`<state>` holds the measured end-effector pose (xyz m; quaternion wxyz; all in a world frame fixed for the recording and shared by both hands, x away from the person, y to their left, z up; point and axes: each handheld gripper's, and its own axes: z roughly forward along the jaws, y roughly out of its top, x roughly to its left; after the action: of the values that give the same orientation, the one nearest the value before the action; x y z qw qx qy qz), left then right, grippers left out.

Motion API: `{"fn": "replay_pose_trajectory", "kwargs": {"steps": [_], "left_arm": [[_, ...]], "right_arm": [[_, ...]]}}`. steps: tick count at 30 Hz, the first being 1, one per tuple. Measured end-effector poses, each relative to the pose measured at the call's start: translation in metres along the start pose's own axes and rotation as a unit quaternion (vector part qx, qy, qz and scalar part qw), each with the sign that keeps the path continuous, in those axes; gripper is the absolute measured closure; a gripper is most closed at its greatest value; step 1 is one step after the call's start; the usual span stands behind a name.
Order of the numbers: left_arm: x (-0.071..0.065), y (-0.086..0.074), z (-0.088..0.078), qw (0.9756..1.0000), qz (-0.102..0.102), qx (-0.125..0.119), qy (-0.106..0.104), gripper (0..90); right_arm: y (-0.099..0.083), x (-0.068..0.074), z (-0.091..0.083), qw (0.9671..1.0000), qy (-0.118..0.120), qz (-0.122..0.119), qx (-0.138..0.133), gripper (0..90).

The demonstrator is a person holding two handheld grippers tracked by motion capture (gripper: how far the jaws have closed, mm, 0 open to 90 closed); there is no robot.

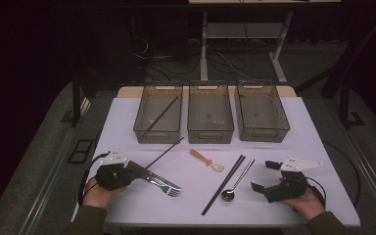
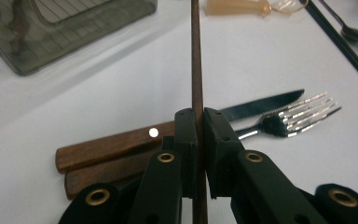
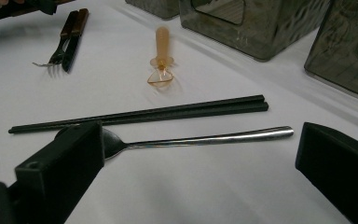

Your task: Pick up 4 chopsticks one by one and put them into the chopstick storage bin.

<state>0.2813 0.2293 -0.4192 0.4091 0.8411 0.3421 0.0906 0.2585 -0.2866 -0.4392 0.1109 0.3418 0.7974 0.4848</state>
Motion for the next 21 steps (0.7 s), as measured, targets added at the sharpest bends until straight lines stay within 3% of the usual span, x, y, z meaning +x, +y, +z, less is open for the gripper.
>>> {"fn": "replay_pose_trajectory", "kwargs": {"steps": [21], "left_arm": [[0.0,0.029,0.01,0.9989,-0.01,-0.04,0.023,84.0]], "right_arm": [[-0.001,0.0,0.001,1.0,-0.002,0.001,0.003,1.2]]}}
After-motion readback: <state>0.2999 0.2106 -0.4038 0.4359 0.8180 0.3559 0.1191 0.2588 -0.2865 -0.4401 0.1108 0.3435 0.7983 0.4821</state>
